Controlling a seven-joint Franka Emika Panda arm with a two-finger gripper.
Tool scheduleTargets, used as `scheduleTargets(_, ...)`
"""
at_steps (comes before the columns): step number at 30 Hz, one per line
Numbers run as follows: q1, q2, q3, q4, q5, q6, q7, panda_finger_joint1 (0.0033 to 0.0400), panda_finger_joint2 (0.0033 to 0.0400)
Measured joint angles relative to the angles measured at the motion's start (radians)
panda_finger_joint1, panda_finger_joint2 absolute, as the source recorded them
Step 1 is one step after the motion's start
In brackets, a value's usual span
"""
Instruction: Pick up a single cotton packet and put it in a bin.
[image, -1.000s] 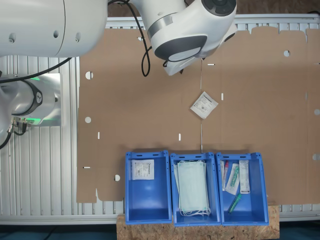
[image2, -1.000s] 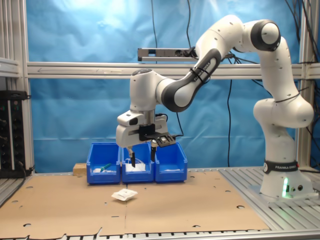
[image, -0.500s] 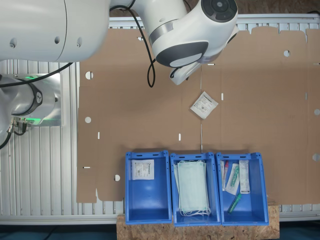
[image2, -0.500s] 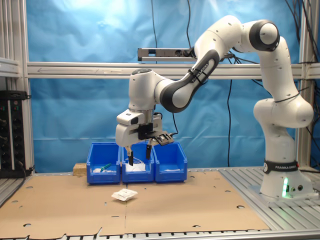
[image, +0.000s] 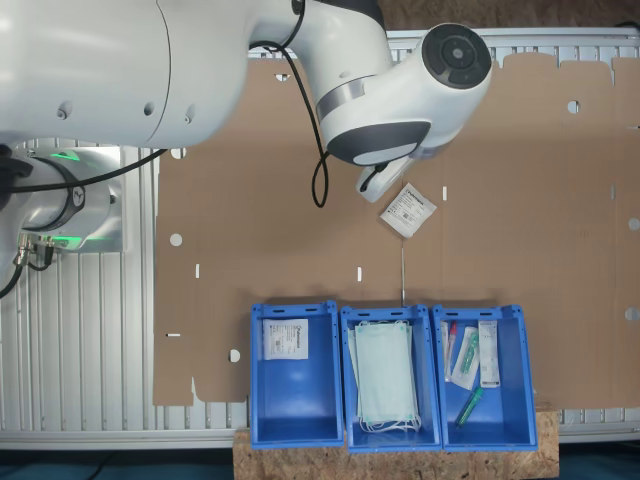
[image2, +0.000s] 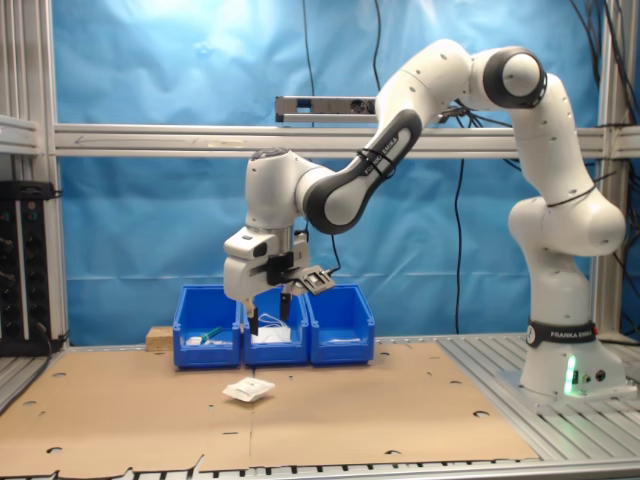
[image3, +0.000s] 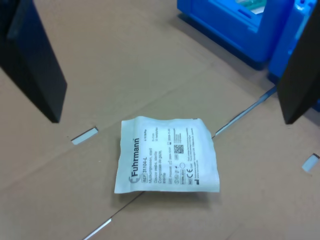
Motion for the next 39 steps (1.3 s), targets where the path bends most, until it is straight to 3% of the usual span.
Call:
scheduleTargets(8,-0.044,0.037,0.001,0.026,0.000,0.011,-0.072,0.0400,0.0400)
scheduleTargets(16,-0.089,0.087,0.016,0.039,0.000,0.087,-0.133,0.0400,0.0400)
scheduleTargets(29,-0.114,0.194,0.031,0.070,0.000,0.181,-0.196,0.0400,0.0400)
scheduleTargets(39,-0.136,0.251,0.052,0.105,0.000,0.210,-0.220,0.0400,0.0400)
